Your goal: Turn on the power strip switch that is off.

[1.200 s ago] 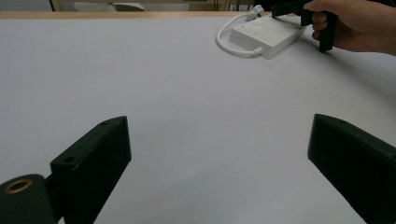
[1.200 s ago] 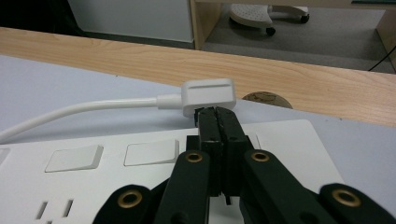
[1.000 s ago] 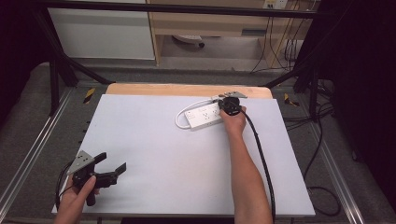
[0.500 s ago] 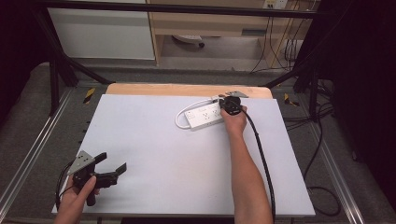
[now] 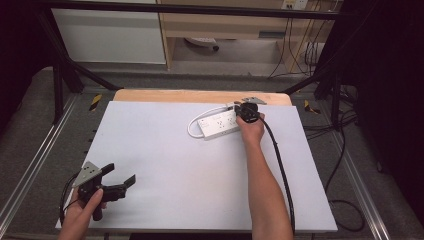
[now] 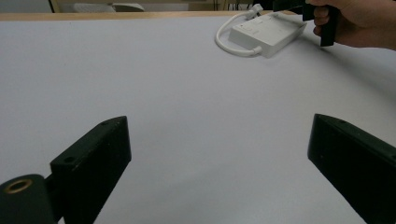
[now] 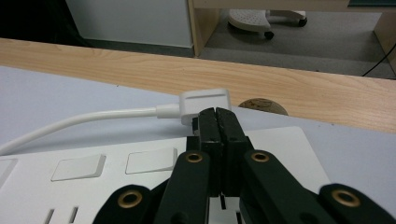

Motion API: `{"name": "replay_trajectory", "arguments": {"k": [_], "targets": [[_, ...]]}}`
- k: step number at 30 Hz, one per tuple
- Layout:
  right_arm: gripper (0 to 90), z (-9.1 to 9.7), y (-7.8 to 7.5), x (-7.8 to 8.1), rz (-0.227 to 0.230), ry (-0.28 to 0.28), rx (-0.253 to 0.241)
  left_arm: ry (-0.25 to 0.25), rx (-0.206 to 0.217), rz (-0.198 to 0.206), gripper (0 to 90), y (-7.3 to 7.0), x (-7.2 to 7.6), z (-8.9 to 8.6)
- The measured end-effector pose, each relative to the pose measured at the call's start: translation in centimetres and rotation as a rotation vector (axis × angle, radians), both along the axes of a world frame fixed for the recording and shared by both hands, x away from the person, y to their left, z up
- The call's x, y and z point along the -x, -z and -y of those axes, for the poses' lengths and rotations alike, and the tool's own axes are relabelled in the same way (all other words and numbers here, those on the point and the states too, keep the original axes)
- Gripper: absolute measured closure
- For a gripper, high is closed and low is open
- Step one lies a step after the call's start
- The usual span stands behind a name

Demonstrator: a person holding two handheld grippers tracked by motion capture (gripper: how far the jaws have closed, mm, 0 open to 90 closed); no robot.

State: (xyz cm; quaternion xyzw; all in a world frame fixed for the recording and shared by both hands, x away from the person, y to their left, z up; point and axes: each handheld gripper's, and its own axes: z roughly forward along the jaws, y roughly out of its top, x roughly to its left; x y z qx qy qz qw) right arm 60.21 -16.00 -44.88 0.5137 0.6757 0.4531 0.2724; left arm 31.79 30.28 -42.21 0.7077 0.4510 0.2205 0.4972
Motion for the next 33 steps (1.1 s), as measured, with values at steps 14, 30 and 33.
{"name": "replay_trajectory", "arguments": {"k": [14,30,33], "targets": [[90.0,-0.2,-0.7,0.7,0.012,-0.028,0.005,0.0,0.0,0.004,6.1,0.0,0.0,0.0],[90.0,0.3,-2.4,2.5,0.035,-0.065,0.013,-0.002,-0.009,0.002,6.1,0.0,0.0,0.1],[88.9,0.5,-2.7,3.0,0.036,-0.077,0.01,0.001,-0.011,0.0,6.1,0.0,-0.1,0.2]]}}
